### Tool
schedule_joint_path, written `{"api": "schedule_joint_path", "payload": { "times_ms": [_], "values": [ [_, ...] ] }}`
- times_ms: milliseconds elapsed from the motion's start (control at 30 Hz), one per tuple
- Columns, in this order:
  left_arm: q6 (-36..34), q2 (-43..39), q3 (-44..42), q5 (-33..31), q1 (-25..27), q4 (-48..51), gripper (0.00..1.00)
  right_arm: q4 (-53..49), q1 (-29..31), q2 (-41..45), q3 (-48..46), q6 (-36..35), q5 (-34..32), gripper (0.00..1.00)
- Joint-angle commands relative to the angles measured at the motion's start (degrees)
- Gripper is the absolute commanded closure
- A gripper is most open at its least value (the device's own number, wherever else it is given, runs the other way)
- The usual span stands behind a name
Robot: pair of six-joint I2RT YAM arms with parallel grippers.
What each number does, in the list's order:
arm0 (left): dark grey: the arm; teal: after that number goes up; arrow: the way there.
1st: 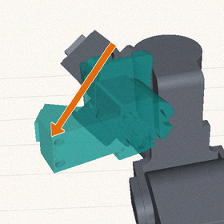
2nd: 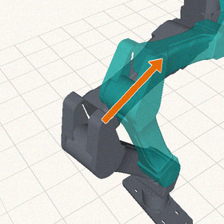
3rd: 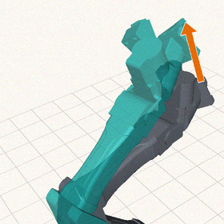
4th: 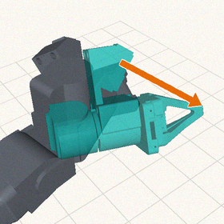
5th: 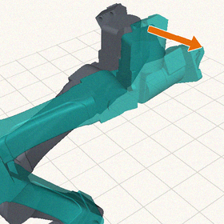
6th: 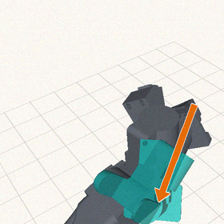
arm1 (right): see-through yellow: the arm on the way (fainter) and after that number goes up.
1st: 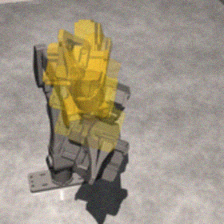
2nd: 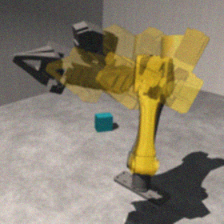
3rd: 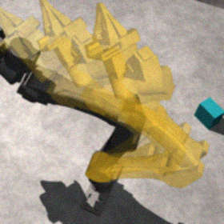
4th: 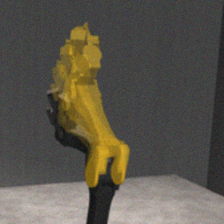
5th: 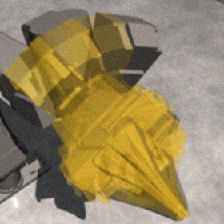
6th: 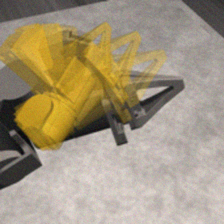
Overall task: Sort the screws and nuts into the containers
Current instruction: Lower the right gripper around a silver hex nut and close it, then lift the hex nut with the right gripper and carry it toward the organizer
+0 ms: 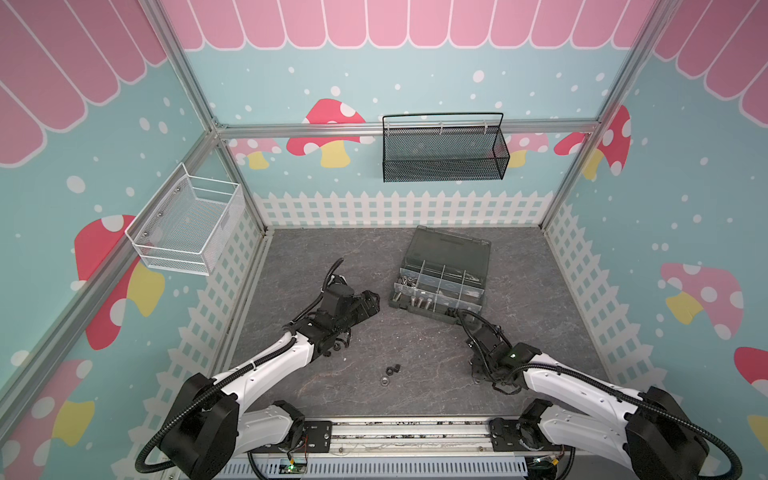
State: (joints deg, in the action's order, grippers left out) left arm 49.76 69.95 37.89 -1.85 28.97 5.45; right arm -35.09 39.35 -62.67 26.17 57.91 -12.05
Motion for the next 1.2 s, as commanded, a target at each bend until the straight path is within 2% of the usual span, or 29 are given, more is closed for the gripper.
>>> {"api": "schedule_joint_path", "payload": {
  "times_ms": [0, 300, 833, 1000, 1167],
  "values": [
    [0.60, -0.86, -0.62, -0.08, -0.64, -0.30, 0.00, 0.10, -0.16, -2.84, -0.40, -1.02, 3.91, 0.77],
    [0.65, -1.41, -0.51, -0.18, -1.38, 1.03, 0.00, 0.99, -0.15, -3.61, 2.14, -3.37, 3.71, 1.00],
    [0.87, -0.78, -0.17, -0.09, -1.46, 2.28, 0.00, 0.81, -0.17, 2.13, 8.08, -7.16, 0.39, 1.00],
    [0.78, -0.52, -0.10, -0.08, -1.46, 2.90, 0.00, 0.82, -0.22, -1.31, 14.71, -11.05, -3.06, 1.00],
    [0.86, -0.85, 0.16, 0.26, -1.46, 3.33, 0.00, 1.05, -1.14, -8.38, 22.31, -16.22, -6.61, 1.00]
  ]
}}
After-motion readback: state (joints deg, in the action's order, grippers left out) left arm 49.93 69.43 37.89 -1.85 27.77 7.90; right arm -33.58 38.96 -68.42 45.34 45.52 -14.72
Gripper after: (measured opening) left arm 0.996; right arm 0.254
